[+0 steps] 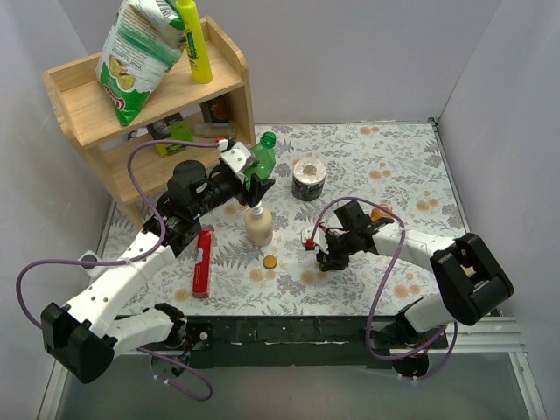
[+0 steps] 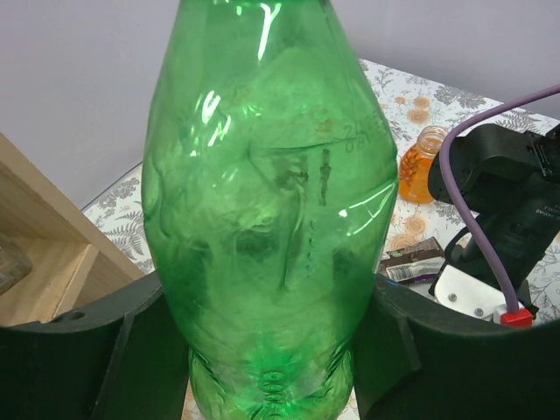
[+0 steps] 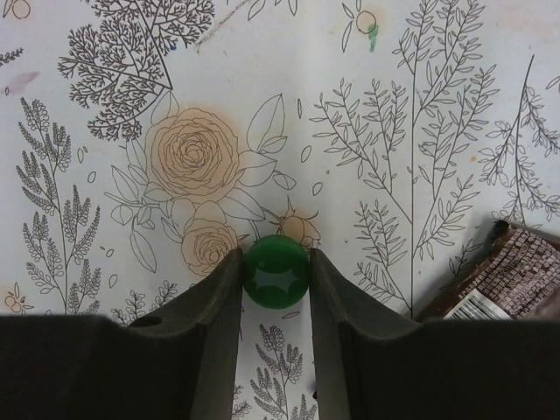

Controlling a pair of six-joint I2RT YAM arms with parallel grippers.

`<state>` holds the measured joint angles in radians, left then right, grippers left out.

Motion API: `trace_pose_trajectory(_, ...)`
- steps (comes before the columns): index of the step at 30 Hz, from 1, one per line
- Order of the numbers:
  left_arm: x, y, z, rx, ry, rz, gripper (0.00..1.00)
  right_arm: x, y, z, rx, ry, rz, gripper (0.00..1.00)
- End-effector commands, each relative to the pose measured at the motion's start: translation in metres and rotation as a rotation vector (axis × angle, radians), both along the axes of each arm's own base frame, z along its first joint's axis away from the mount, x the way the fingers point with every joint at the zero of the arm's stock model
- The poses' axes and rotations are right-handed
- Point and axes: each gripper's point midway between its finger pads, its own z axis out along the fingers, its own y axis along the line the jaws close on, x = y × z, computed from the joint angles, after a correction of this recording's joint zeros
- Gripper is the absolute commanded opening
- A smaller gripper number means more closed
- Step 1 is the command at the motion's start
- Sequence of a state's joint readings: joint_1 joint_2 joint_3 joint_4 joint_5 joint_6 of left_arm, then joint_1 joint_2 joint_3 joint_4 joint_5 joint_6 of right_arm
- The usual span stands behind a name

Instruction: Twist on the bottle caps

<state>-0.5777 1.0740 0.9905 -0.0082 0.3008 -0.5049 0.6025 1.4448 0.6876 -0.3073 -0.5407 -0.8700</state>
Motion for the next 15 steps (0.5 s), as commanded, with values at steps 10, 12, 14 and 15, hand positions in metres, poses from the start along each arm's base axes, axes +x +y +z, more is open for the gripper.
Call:
trace_pose_trajectory(10, -0.002, 0.001, -0.003, -0.01, -0.008, -0.019, 0.0, -0.018, -0.02, -0.008, -0.091, 0.014, 0.092, 0.38)
trace_pose_trajectory(12, -0.002, 0.001, -0.005, -0.011, -0.003, -0.022, 0.0, -0.016, -0.022, -0.009, -0.107, 0.004, 0.092, 0.41)
trace_pose_trajectory(14, -0.003, 0.0, -0.007, -0.013, -0.001, -0.023, 0.0, -0.012, -0.024, -0.009, -0.125, -0.004, 0.092, 0.43)
trace_pose_trajectory(15, -0.003, 0.001, -0.006, -0.014, -0.002, -0.025, 0.0, -0.011, -0.026, -0.01, -0.133, -0.01, 0.097, 0.44)
